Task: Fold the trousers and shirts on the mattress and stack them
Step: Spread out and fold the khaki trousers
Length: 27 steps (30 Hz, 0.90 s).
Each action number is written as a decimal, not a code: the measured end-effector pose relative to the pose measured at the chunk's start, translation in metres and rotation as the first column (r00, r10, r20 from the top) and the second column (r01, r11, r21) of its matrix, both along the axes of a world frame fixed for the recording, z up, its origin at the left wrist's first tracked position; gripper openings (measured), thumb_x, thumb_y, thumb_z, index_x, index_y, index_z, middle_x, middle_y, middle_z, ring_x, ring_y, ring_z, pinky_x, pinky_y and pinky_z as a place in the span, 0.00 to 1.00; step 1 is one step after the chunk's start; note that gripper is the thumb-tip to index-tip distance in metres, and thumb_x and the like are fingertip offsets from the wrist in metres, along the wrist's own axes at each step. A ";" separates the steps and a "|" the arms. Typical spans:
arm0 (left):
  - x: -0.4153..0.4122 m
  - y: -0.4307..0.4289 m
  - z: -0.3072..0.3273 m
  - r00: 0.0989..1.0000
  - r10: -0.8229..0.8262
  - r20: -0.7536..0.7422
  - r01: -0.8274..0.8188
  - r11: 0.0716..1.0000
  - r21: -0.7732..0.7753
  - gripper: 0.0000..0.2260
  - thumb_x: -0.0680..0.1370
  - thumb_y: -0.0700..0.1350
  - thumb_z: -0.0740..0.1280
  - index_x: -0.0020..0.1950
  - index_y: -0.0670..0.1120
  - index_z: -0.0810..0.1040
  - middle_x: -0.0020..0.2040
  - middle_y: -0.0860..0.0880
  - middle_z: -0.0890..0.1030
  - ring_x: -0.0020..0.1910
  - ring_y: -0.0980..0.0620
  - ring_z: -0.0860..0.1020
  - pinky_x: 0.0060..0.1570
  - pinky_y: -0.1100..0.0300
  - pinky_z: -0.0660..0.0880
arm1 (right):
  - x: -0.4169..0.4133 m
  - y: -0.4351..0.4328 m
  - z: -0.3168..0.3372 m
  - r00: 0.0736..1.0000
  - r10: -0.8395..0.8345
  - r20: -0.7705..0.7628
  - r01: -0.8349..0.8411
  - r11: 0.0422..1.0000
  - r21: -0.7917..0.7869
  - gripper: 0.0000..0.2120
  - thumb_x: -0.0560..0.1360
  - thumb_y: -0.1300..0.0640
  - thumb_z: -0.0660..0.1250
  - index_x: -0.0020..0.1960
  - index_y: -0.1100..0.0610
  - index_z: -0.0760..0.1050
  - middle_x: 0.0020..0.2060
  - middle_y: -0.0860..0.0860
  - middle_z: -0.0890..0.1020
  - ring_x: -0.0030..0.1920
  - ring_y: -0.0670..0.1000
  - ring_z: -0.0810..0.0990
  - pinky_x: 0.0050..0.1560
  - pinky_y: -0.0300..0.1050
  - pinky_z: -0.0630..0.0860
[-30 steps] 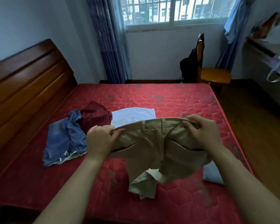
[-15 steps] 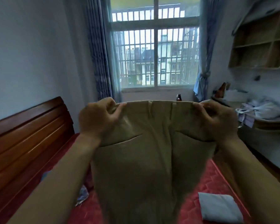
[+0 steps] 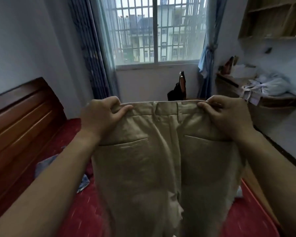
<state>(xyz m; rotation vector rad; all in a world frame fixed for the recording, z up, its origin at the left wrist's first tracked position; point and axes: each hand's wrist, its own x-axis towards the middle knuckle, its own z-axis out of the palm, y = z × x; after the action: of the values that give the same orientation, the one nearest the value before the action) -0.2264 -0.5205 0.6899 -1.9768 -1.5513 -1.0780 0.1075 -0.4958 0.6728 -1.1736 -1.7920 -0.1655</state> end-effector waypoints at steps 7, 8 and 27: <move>0.004 0.108 -0.079 0.992 -0.058 -0.116 0.043 0.991 -0.130 0.30 0.69 0.72 0.55 0.32 0.45 0.73 0.26 0.48 0.75 0.24 0.48 0.73 0.27 0.62 0.62 | 0.016 0.095 -0.080 0.994 0.006 0.107 0.018 0.975 -0.220 0.16 0.73 0.39 0.63 0.41 0.50 0.80 0.34 0.47 0.82 0.34 0.46 0.79 0.33 0.44 0.76; 0.005 0.131 -0.088 0.990 -0.061 -0.130 0.042 0.989 -0.142 0.30 0.69 0.72 0.54 0.32 0.45 0.72 0.26 0.48 0.75 0.23 0.48 0.73 0.27 0.63 0.61 | 0.016 0.117 -0.089 0.994 0.006 0.110 0.019 0.975 -0.223 0.17 0.73 0.39 0.62 0.41 0.51 0.81 0.34 0.47 0.82 0.34 0.46 0.79 0.32 0.43 0.74; 0.039 0.417 -0.535 0.952 -0.014 -0.307 -0.254 0.526 -0.812 0.26 0.77 0.62 0.56 0.74 0.58 0.58 0.75 0.50 0.59 0.73 0.48 0.57 0.68 0.44 0.57 | -0.054 0.422 -0.510 0.970 0.098 0.224 0.103 0.666 -0.738 0.23 0.75 0.45 0.65 0.68 0.51 0.69 0.68 0.51 0.68 0.68 0.53 0.66 0.63 0.55 0.66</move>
<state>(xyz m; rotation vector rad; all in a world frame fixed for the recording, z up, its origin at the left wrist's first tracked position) -0.1872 -0.1035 0.1545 -2.3671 -2.2463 0.1556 0.0532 -0.0738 0.1631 -1.7917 -2.1581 0.5143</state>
